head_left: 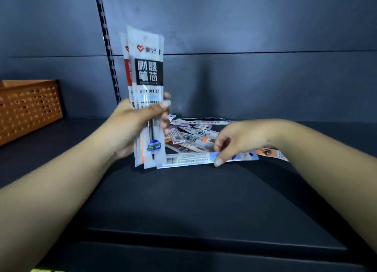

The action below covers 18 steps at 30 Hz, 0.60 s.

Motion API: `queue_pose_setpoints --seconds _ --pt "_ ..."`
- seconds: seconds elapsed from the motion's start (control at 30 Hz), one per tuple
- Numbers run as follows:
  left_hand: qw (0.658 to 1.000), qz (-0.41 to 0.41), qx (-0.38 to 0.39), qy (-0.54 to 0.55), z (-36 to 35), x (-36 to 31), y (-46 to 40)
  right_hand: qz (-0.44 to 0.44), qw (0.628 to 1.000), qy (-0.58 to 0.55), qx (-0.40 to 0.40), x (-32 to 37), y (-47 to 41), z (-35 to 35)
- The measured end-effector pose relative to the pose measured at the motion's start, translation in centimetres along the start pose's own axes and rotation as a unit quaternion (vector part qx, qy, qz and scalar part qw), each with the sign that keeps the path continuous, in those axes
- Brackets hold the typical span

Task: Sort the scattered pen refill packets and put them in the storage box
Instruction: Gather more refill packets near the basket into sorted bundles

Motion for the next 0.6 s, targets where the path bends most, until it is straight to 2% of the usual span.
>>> queue_pose_setpoints --seconds 0.07,0.17,0.27,0.4,0.5,0.6 --pt "1.000 -0.010 0.006 0.015 0.5 -1.2 -0.8 -0.011 0.999 -0.035 -0.016 -0.3 0.5 1.4" --pt "1.000 -0.002 0.017 -0.019 1.2 -2.0 -1.7 -0.021 0.996 -0.078 -0.040 -0.3 0.9 3.8" --pt "0.998 0.005 -0.003 -0.066 2.0 -1.6 -3.0 -0.031 0.987 -0.115 -0.111 -0.3 0.2 5.6" --pt "0.997 0.030 -0.015 -0.063 2.4 -0.6 -5.1 -0.059 0.979 -0.091 -0.175 -1.3 -1.0 6.5" --pt "0.997 0.065 0.024 -0.041 0.8 1.0 -5.2 -0.090 0.976 -0.079 -0.182 -3.2 -0.7 6.4" --pt "0.992 0.095 0.080 -0.026 -1.7 2.4 -4.4 -0.131 0.984 -0.025 -0.114 -5.4 0.8 5.0"
Point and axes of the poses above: each hand's wrist, its own y-axis away from the middle knuckle, its own z-axis out of the back of the hand, x = y × z, the point moved 7 cm from there along -y, towards the middle knuckle, and after that the axes turned 11 degrees about -x, right-handed, at the moved point
